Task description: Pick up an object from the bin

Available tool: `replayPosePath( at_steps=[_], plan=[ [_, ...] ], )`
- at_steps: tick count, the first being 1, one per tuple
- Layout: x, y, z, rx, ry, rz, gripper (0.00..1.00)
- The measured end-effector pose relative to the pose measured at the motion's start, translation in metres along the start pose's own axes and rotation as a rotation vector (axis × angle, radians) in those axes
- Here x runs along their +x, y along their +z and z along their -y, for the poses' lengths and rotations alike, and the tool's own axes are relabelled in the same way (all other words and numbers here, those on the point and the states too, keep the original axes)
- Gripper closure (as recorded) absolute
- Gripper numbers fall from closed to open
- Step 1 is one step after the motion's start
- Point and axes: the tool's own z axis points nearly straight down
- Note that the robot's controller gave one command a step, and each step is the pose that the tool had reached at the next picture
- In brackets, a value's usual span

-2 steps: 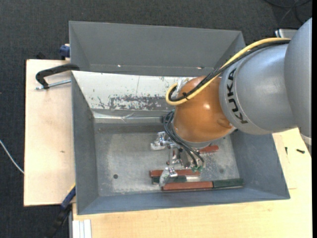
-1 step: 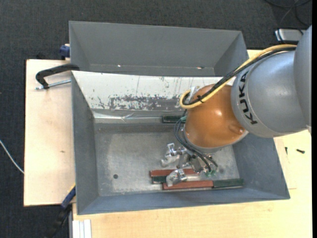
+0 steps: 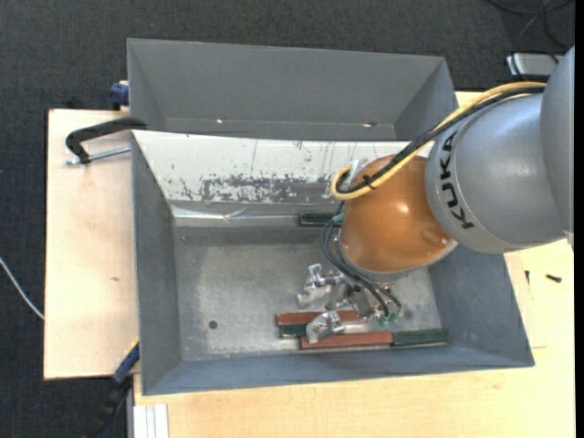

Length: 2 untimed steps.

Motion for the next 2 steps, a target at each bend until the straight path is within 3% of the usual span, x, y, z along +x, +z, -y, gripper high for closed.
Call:
replayPosePath(
  at_steps=[1,2],
  plan=[
    [0.001,-0.041,0.005,0.011,0.005,0.021,1.00],
    [-0.017,-0.090,0.009,0.013,-0.045,0.026,0.00]
  ],
)
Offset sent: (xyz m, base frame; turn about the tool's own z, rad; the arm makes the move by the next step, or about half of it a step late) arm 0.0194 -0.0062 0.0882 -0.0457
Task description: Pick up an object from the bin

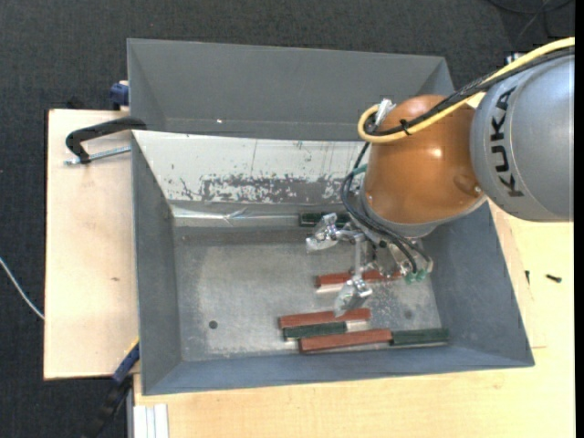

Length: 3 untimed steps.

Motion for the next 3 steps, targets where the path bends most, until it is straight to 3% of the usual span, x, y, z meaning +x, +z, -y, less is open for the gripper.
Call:
replayPosePath(
  at_steps=[1,2,3],
  plan=[
    [0.000,0.000,0.000,0.000,0.000,0.000,0.00],
    [-0.007,0.036,0.031,0.001,-0.082,0.002,0.00],
    [-0.007,0.095,0.065,-0.001,-0.199,0.000,1.00]
  ],
)
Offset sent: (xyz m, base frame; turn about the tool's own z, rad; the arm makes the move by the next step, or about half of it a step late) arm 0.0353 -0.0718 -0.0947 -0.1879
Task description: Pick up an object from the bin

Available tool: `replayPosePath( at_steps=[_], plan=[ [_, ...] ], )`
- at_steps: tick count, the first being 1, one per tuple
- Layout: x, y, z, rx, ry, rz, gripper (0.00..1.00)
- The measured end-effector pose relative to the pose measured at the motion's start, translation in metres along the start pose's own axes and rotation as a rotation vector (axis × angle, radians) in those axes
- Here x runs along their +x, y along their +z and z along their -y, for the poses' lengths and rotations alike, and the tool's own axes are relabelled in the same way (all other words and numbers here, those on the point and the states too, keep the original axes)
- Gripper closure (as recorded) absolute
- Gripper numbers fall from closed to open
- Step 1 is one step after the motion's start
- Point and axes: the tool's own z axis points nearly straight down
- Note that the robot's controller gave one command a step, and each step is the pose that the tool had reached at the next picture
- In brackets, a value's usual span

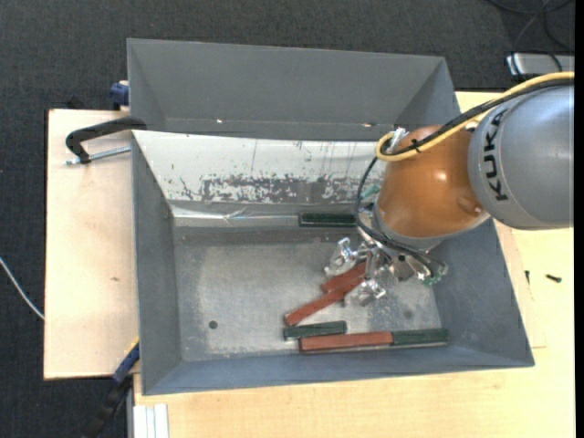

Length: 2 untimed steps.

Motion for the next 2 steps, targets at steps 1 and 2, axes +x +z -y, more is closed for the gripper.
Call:
replayPosePath(
  at_steps=[1,2],
  plan=[
    [0.000,0.000,0.000,0.000,0.000,0.000,1.00],
    [0.005,-0.198,0.008,0.002,0.029,0.002,1.00]
  ],
)
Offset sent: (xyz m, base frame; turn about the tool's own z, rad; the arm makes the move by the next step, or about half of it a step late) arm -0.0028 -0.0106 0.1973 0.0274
